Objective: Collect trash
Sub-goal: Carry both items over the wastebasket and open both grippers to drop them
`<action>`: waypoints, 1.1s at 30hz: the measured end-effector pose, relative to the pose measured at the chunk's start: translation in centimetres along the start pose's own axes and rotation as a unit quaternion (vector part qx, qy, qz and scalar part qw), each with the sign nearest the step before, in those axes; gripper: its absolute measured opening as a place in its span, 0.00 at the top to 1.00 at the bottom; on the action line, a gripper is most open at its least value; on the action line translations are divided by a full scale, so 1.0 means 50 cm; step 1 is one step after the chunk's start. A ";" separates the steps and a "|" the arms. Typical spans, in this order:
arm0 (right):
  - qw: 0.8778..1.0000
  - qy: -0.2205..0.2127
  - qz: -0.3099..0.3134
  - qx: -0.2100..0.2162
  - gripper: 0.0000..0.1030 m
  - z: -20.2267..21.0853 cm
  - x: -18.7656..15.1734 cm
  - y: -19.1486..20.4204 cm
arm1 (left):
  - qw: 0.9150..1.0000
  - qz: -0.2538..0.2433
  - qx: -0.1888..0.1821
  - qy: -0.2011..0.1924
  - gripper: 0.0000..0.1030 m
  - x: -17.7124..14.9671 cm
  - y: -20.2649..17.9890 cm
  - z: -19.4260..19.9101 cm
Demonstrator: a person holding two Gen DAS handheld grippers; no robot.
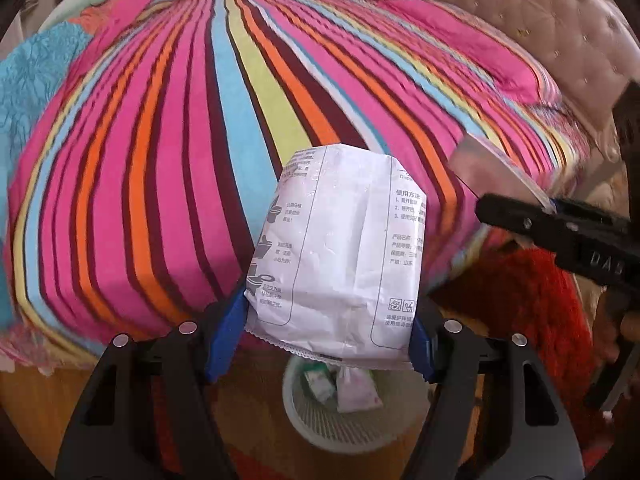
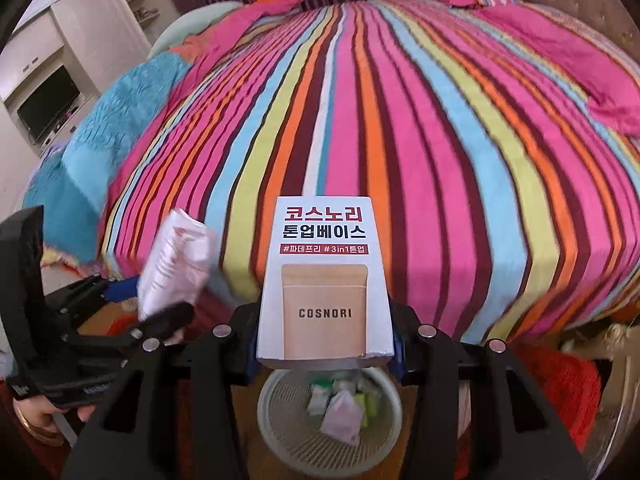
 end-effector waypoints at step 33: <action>0.920 0.307 -0.242 0.036 0.56 -0.214 -0.329 -0.086 | 0.953 0.049 -0.047 0.294 0.34 -0.314 -0.074 -0.223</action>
Point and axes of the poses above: each gripper's, at about its wrist camera, not at the fingertips, and z roughly against the way its jaws point, y to its left, x to its top, the point moved 9 cm from there along -z, roughly the way its jaws point, and after that the axes turned 8 degrees about x, right-handed, at the moved point
